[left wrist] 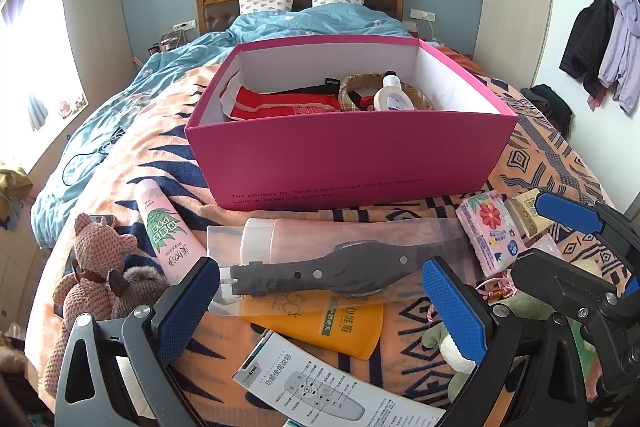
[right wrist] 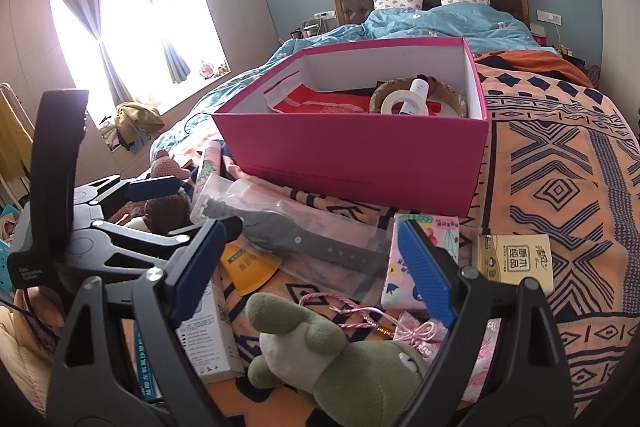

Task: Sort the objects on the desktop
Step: 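Reach both tools toward the green plush toy and close the left tool on it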

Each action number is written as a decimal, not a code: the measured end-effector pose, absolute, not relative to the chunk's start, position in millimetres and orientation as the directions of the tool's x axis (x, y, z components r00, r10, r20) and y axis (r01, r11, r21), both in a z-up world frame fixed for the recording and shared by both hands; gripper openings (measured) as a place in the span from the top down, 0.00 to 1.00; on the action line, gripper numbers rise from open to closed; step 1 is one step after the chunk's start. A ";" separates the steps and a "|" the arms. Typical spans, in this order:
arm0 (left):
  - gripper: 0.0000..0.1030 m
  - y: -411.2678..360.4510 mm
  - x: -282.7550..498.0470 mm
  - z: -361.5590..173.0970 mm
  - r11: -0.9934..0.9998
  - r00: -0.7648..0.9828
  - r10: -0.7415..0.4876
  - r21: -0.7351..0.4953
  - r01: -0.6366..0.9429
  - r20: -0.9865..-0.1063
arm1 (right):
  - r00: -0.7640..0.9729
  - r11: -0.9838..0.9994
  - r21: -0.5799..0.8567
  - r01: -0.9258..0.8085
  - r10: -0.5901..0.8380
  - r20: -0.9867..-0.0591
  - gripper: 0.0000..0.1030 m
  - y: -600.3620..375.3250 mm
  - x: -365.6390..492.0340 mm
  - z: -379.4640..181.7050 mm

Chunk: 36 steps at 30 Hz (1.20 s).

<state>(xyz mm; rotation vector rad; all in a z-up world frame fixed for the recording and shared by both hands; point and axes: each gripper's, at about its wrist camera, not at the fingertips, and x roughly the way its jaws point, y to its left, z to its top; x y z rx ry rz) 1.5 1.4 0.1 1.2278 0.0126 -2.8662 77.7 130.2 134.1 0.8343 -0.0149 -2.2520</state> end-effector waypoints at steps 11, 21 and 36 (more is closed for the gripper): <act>0.00 8.5 9.4 0.8 -1.000 -0.694 0.024 -0.019 -0.015 -0.720 | -0.541 -0.747 0.239 0.620 -0.628 -0.560 0.14 138.8 80.4 137.5; 0.00 36.0 24.6 -9.3 -0.981 -0.682 0.169 -0.052 -0.189 -0.712 | -0.559 -0.785 0.195 0.588 -0.568 -0.604 0.14 169.8 88.0 133.9; 0.00 73.3 31.1 -31.8 -0.950 -0.532 0.216 -0.051 -0.308 -0.819 | -0.430 -0.759 0.275 0.590 -0.584 -0.689 0.14 204.3 107.2 96.0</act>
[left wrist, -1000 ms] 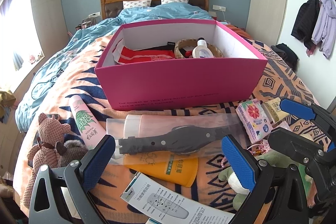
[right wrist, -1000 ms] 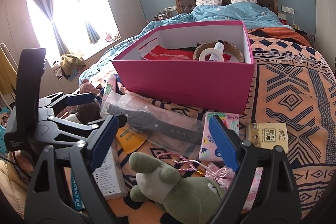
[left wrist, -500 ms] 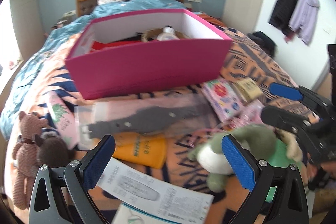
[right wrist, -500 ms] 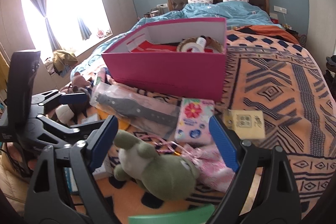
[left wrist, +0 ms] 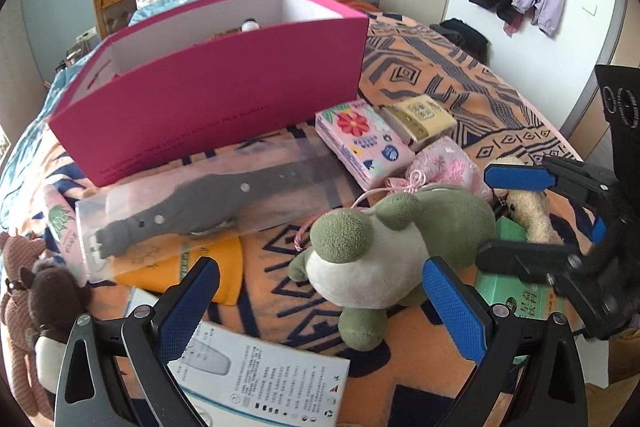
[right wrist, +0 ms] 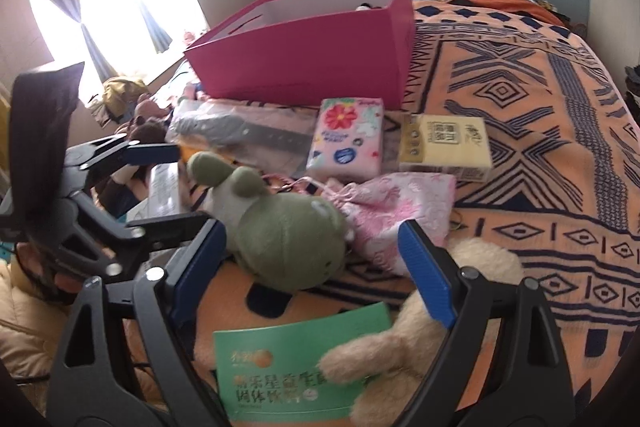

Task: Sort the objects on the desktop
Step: 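Reach both tools toward the green plush toy and close the left tool on it, then lift the green plush toy with the left tool and carry it over the pink box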

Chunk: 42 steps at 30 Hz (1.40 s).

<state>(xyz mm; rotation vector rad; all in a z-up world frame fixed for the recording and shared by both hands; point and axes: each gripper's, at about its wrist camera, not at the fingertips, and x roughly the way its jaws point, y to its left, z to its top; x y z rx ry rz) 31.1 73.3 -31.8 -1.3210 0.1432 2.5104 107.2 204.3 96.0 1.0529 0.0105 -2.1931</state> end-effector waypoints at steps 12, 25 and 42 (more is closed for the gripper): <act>0.24 65.6 19.0 -43.3 -0.930 -0.485 0.323 -0.177 -0.322 -0.813 | -0.395 -0.757 0.286 0.588 -0.577 -0.715 0.39 189.5 101.6 85.1; 0.39 70.0 12.7 -44.6 -0.885 -0.423 0.431 -0.281 -0.371 -0.797 | -0.408 -0.757 0.297 0.582 -0.588 -0.699 0.45 190.7 98.1 87.1; 0.40 64.3 11.3 -11.9 -0.885 -0.488 0.440 -0.273 -0.376 -0.754 | -0.462 -0.742 0.292 0.604 -0.624 -0.630 0.45 189.5 97.1 117.3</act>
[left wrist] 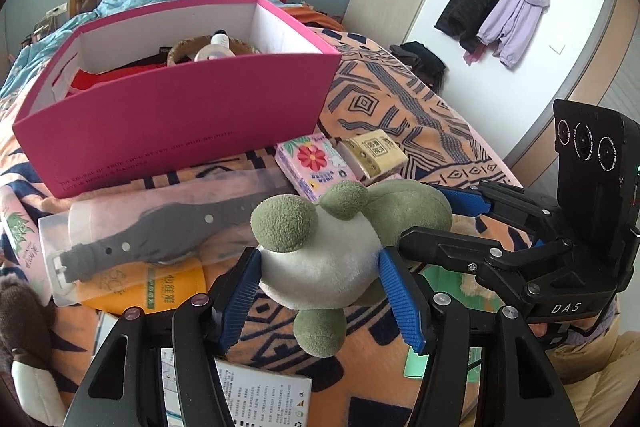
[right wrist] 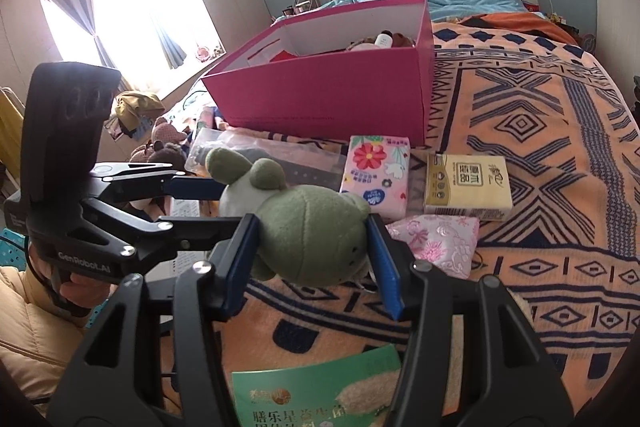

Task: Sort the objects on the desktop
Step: 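Lift the green plush toy with the left tool and carry it over the pink box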

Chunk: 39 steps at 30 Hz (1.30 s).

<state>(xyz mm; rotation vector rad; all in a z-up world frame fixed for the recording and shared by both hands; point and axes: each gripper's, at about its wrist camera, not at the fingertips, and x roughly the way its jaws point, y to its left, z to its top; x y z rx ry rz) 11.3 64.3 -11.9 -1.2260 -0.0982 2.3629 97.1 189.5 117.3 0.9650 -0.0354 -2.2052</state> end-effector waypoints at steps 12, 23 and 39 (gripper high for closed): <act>0.40 52.9 1.8 27.1 -0.897 -0.558 0.420 -0.235 -0.373 -0.716 | -0.492 -0.717 0.248 0.651 -0.648 -0.582 0.45 179.1 87.2 150.3; 0.40 45.8 -28.2 68.4 -0.921 -0.642 0.364 -0.160 -0.354 -0.675 | -0.509 -0.686 0.225 0.692 -0.685 -0.521 0.45 168.3 52.9 187.0; 0.40 29.2 -101.8 109.4 -0.940 -0.705 0.326 -0.136 -0.313 -0.630 | -0.503 -0.643 0.256 0.722 -0.742 -0.444 0.45 156.3 -30.5 227.9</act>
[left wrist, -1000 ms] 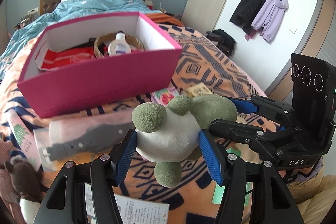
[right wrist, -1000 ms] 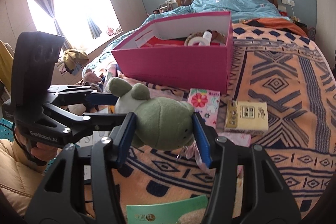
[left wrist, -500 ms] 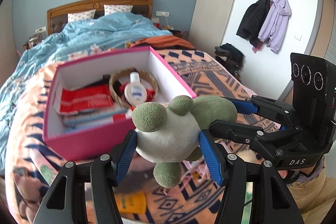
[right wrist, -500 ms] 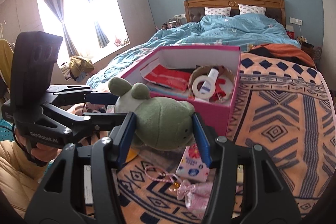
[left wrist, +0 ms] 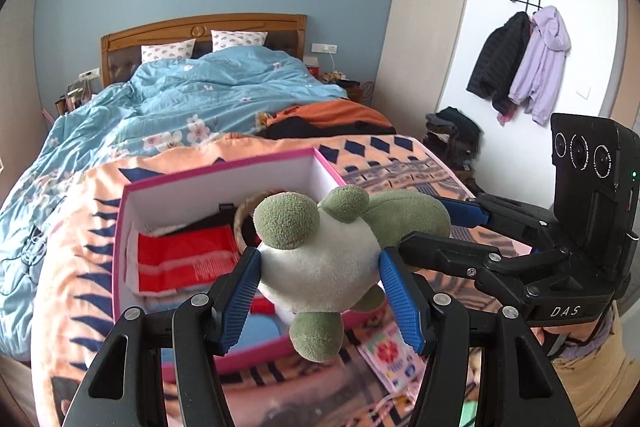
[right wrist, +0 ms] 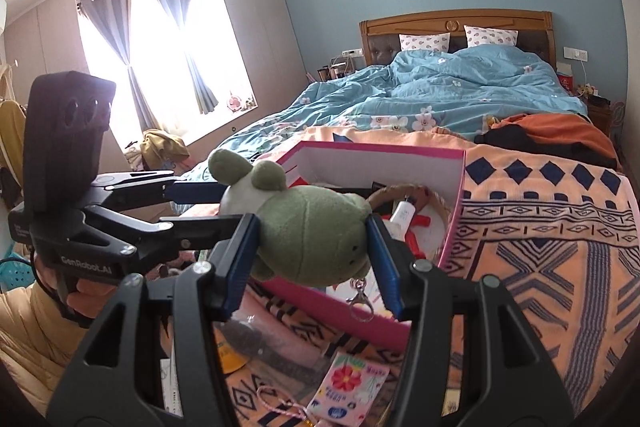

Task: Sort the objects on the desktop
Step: 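Lift the green plush toy with the left tool and carry it over the pink box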

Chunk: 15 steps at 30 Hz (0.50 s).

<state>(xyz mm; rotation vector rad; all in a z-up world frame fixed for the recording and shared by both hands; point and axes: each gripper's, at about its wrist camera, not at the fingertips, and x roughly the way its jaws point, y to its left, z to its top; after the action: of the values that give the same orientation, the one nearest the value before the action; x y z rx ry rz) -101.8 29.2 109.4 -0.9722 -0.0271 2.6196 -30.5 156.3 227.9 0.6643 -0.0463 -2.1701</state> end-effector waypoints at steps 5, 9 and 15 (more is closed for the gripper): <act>0.40 23.7 -124.6 113.3 -0.945 -0.715 0.317 -0.140 -0.297 -0.623 | -0.502 -0.641 0.242 0.728 -0.739 -0.448 0.45 147.6 -53.7 235.7; 0.40 21.5 -142.3 113.0 -0.949 -0.727 0.305 -0.133 -0.286 -0.616 | -0.497 -0.636 0.242 0.733 -0.744 -0.447 0.45 142.1 -72.4 238.0; 0.40 19.8 -171.2 102.1 -0.949 -0.706 0.309 -0.157 -0.274 -0.637 | -0.490 -0.642 0.243 0.727 -0.733 -0.472 0.45 135.6 -101.0 232.8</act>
<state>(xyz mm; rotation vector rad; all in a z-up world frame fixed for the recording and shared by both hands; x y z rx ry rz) -171.2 19.8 102.1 -0.9993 -0.0719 2.6409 -101.0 135.6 232.8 0.6917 -0.0141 -2.1603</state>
